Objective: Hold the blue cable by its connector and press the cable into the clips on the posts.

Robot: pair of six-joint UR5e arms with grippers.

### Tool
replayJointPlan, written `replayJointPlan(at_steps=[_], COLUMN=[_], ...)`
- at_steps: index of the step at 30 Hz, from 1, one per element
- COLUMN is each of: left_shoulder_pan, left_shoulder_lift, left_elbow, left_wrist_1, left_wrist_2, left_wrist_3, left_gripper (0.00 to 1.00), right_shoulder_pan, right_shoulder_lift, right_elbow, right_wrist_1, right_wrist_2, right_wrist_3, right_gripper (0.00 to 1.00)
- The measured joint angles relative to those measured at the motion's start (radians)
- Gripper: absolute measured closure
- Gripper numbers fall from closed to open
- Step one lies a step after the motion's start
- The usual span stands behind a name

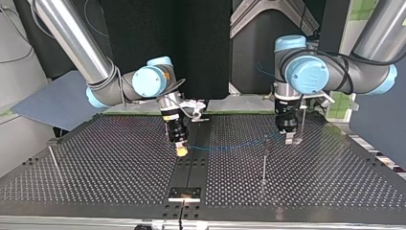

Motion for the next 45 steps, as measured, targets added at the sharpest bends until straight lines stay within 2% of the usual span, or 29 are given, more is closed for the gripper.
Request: replayJointPlan(at_steps=[10,16,25,45], left_shoulder_pan=[-0.032,-0.046,-0.05,-0.05], left_shoulder_lift=[0.078,0.117,0.116,0.103], left_elbow=[-0.055,-0.057,-0.057,-0.057], left_wrist_1=[-0.002,0.002,0.003,0.004], left_wrist_2=[0.015,0.052,0.084,0.095], left_wrist_3=[-0.001,-0.002,-0.005,-0.001], left_gripper=[0.0,0.0,0.0,0.0], right_shoulder_pan=[0.002,0.003,0.005,0.008], right_shoulder_lift=[0.0,0.0,0.0,0.0], right_elbow=[0.0,0.0,-0.001,0.0], right_wrist_1=[0.001,0.001,0.002,0.003], right_wrist_2=[0.0,0.0,0.001,0.001], right_wrist_3=[0.0,0.0,0.0,0.002], right_gripper=[1.0,1.0,1.0,1.0])
